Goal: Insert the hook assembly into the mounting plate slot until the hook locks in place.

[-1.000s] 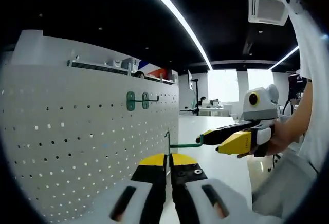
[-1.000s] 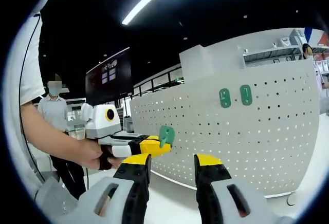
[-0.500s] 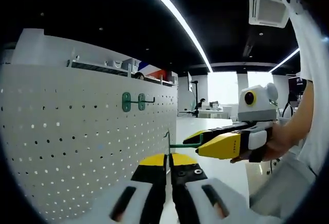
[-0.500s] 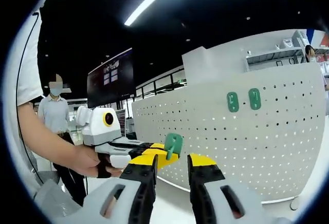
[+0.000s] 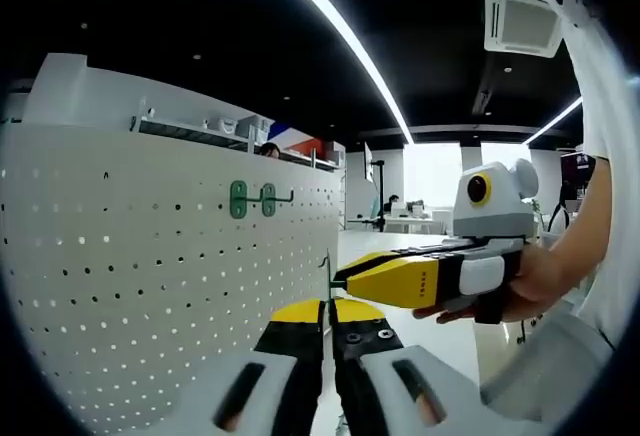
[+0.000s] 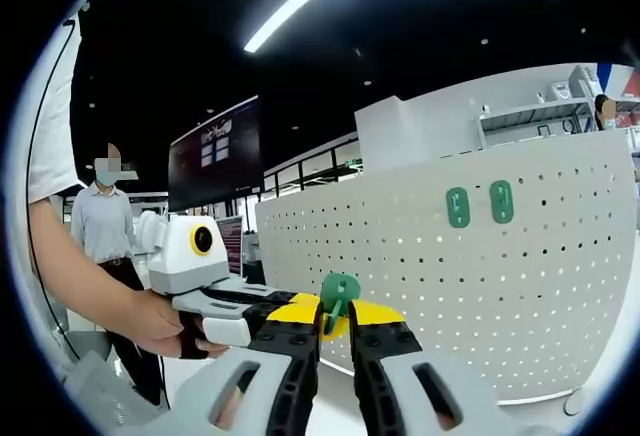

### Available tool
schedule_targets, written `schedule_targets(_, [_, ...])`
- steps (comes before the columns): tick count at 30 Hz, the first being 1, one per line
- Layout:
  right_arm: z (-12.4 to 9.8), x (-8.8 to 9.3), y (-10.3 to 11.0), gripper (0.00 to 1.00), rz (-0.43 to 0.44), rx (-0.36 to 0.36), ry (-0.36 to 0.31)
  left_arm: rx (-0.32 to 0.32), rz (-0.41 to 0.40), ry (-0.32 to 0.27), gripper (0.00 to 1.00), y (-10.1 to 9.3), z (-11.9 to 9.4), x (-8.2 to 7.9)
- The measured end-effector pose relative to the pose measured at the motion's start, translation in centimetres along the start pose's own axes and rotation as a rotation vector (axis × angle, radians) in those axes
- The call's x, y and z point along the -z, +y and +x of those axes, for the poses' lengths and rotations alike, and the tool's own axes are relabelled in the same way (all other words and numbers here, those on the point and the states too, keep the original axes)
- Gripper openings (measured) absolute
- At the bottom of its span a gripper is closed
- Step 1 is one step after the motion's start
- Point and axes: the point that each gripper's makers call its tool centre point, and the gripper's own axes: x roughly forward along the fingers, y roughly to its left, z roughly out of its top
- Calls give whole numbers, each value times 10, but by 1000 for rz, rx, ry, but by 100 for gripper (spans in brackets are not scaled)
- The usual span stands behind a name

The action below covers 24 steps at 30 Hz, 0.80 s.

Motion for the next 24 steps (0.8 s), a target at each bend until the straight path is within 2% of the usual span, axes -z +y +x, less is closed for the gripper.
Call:
schedule_targets(7, [0, -1, 2, 5, -4, 2, -4, -9, -3, -7, 1, -1, -1, -1])
schedule_targets(18, [-1, -5, 0, 2, -4, 42, -37, -34, -6, -21, 1, -3, -1, -3])
schedule_targets(24, [1, -4, 2, 1, -16, 45, -18, -58, -2, -16, 1, -1, -3, -3])
